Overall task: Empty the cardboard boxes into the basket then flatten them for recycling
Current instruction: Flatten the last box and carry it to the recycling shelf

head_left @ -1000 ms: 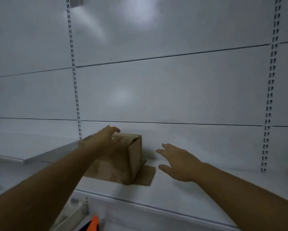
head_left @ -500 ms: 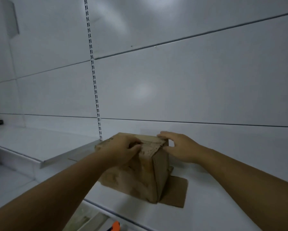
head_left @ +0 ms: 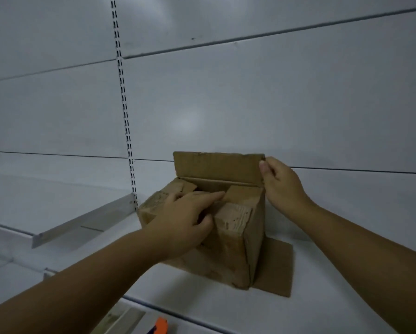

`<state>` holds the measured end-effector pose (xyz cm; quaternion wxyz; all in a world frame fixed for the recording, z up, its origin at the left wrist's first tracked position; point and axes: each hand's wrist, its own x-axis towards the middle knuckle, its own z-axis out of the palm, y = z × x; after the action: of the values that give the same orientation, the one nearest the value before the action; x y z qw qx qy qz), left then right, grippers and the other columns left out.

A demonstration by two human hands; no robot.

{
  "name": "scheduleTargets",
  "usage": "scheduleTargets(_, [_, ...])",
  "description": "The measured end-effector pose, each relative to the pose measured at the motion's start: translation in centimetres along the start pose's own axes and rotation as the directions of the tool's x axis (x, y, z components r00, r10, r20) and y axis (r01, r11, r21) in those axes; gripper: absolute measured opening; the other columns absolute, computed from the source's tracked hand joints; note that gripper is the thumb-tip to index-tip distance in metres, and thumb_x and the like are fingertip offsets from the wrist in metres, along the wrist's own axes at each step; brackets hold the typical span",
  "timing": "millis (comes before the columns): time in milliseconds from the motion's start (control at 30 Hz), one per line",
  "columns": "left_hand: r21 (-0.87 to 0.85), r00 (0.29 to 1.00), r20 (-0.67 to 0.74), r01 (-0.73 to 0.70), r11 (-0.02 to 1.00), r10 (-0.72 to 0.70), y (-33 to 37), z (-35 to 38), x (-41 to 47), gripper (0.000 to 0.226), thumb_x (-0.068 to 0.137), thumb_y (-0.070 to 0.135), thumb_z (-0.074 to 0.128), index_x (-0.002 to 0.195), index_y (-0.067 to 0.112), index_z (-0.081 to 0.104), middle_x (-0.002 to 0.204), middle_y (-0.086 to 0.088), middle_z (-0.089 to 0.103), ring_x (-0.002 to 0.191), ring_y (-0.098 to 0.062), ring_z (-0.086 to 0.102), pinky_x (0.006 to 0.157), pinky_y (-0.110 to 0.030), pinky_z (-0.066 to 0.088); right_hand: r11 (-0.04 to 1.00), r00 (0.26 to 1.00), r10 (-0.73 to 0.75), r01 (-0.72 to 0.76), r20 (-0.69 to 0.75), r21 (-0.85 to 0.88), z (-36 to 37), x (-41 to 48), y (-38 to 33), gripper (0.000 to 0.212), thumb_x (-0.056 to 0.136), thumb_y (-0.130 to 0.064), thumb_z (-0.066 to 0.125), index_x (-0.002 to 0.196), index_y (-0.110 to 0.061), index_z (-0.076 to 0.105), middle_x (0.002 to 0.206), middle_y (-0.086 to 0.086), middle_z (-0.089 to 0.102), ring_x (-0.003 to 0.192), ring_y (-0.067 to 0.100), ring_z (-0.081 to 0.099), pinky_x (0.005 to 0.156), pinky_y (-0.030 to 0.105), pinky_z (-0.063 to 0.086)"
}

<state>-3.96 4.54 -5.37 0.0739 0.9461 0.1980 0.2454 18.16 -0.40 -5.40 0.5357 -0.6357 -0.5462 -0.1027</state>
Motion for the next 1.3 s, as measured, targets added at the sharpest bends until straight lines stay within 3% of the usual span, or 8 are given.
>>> scheduleTargets(300, [-0.194, 0.889, -0.348, -0.378, 0.905, 0.297, -2.0, 5.0, -6.9, 0.015, 0.071, 0.024, 0.060, 0.076, 0.030, 0.048, 0.090, 0.018, 0.052, 0.081, 0.002, 0.049, 0.067, -0.008, 0.041, 0.879, 0.874, -0.438, 0.368, -0.208, -0.304, -2.8, -5.2, -9.7, 0.026, 0.099, -0.030, 0.033, 0.085, -0.017, 0.051, 0.057, -0.014, 0.040, 0.055, 0.012, 0.047, 0.044, 0.017, 0.029])
scheduleTargets(467, [-0.597, 0.994, -0.105, -0.077, 0.799, 0.017, -2.0, 9.6, -10.2, 0.063, 0.075, -0.002, 0.060, 0.111, 0.048, 0.043, 0.115, 0.032, 0.046, 0.108, 0.012, 0.048, 0.089, 0.000, 0.038, 0.938, 0.973, -0.227, 0.205, -0.050, -0.278, -0.4, -10.2, -7.9, 0.026, 0.092, -0.048, 0.022, 0.075, -0.037, 0.039, 0.057, -0.015, 0.038, 0.056, 0.000, 0.048, 0.048, 0.013, 0.028])
scheduleTargets(600, [-0.760, 0.971, 0.205, 0.081, 0.645, 0.120, -1.7, 8.9, -9.5, 0.092, 0.078, -0.014, 0.061, 0.130, 0.043, 0.010, 0.112, 0.037, 0.032, 0.102, 0.014, 0.042, 0.085, 0.003, 0.034, 0.936, 0.973, -0.211, 0.174, -0.090, -0.307, 1.5, -12.3, -7.5, 0.029, 0.093, -0.046, 0.022, 0.075, -0.035, 0.042, 0.059, -0.015, 0.040, 0.057, 0.001, 0.048, 0.047, 0.014, 0.031])
scheduleTargets(733, [-0.883, 0.961, 0.264, 0.207, 0.422, 0.079, -2.6, 8.2, -9.3, 0.066, 0.068, -0.034, 0.050, 0.109, 0.017, 0.054, 0.094, 0.009, 0.063, 0.082, 0.004, 0.061, 0.071, -0.012, 0.051, 0.980, 0.993, -0.045, 0.022, -0.111, -0.199, 1.7, -12.8, -8.2, 0.042, 0.097, -0.048, 0.029, 0.062, -0.028, 0.039, 0.054, -0.007, 0.040, 0.052, -0.001, 0.048, 0.047, 0.010, 0.034])
scheduleTargets(933, [-0.807, 0.902, 0.178, -0.094, 0.584, 0.392, -2.7, 7.0, -11.0, 0.063, 0.061, -0.010, 0.044, 0.111, 0.020, 0.067, 0.103, 0.012, 0.067, 0.104, 0.001, 0.062, 0.095, -0.021, 0.048, 0.997, 0.982, 0.064, -0.057, 0.179, -0.045, 4.9, -13.0, -7.5, 0.038, 0.095, -0.053, 0.030, 0.067, -0.034, 0.047, 0.063, -0.017, 0.053, 0.061, -0.003, 0.049, 0.059, 0.013, 0.035])
scheduleTargets(1100, [-0.782, 0.989, 0.114, 0.030, 0.623, 0.095, -7.0, 4.0, -10.6, 0.043, 0.066, -0.013, 0.046, 0.061, 0.020, 0.072, 0.058, 0.000, 0.069, 0.062, -0.014, 0.068, 0.066, -0.028, 0.057, 0.964, 0.756, 0.265, -0.220, 0.599, -0.149, 7.2, -15.1, -5.9, 0.034, 0.096, -0.046, 0.027, 0.083, -0.034, 0.056, 0.092, -0.017, 0.060, 0.081, -0.013, 0.051, 0.081, 0.016, 0.039])
scheduleTargets(1200, [-0.778, 1.000, 0.009, 0.020, 0.628, -0.021, -8.6, 1.3, -9.4, 0.044, 0.072, -0.025, 0.043, 0.061, 0.010, 0.068, 0.052, -0.002, 0.066, 0.055, -0.011, 0.063, 0.057, -0.018, 0.050, 0.957, 0.686, 0.271, -0.271, 0.675, -0.108, 6.9, -14.8, -5.3, 0.051, 0.097, -0.048, 0.024, 0.095, -0.028, 0.070, 0.128, -0.016, 0.059, 0.118, -0.011, 0.046, 0.106, 0.014, 0.025])
scheduleTargets(1300, [-0.703, 0.996, 0.003, 0.063, 0.709, -0.086, -9.1, 0.1, -6.3, 0.035, 0.081, -0.015, 0.048, 0.070, 0.012, 0.069, 0.064, -0.001, 0.070, 0.067, -0.009, 0.065, 0.067, -0.019, 0.050, 0.941, 0.713, 0.293, -0.333, 0.637, -0.060, 7.2, -14.7, -5.1, 0.051, 0.096, -0.041, 0.034, 0.087, -0.014, 0.076, 0.120, -0.009, 0.066, 0.115, -0.007, 0.053, 0.108, 0.019, 0.031])
